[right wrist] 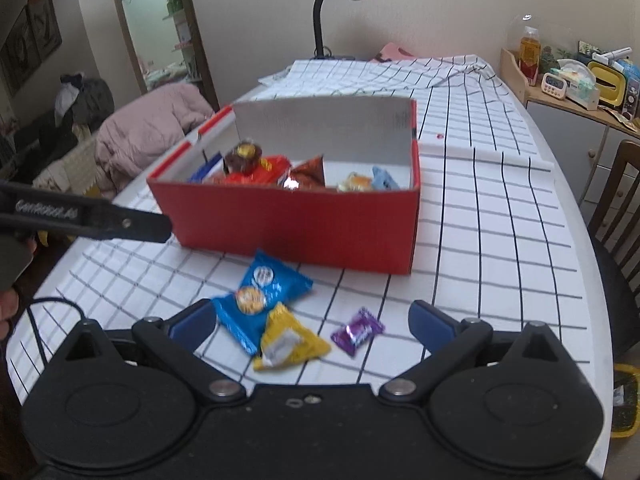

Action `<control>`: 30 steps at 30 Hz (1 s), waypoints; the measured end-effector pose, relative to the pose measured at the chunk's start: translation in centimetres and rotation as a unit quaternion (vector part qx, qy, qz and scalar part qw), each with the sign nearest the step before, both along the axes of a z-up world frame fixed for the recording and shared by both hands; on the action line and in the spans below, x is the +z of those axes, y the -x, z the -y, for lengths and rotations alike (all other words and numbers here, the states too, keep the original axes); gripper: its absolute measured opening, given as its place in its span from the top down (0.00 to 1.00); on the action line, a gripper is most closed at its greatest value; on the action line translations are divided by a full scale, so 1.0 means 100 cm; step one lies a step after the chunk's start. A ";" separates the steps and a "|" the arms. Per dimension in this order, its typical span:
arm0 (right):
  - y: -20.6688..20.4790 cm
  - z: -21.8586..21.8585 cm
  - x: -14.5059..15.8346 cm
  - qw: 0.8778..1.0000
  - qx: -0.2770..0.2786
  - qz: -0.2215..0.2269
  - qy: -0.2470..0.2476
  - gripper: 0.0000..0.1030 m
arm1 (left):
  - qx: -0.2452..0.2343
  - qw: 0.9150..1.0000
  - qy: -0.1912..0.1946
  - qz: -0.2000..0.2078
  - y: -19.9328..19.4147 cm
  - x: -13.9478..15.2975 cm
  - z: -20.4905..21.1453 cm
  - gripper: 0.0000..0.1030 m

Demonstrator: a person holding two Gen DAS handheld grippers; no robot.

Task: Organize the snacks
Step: 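Pull both open grippers back toward the blue cookie bag and yellow packet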

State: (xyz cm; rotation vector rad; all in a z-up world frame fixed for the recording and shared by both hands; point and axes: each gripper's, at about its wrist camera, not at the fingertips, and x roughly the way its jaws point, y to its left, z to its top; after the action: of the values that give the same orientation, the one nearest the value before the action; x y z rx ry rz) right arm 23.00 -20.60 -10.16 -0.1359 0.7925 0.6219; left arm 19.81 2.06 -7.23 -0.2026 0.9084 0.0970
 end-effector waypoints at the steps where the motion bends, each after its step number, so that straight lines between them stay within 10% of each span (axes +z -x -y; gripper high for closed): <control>1: 0.002 0.000 -0.003 1.000 0.002 -0.001 0.002 0.00 | -0.001 1.000 -0.008 -0.005 -0.002 -0.003 0.003 0.01; 30: -0.007 -0.046 -0.055 0.989 0.123 -0.006 0.085 0.20 | -0.056 0.991 -0.072 -0.101 -0.066 -0.068 0.046 0.02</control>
State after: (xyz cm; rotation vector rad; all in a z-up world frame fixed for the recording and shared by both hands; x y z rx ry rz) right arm 23.74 -16.04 -15.64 -0.3902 0.8460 0.7884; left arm 26.43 -2.55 -13.99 -0.0061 1.1076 0.0788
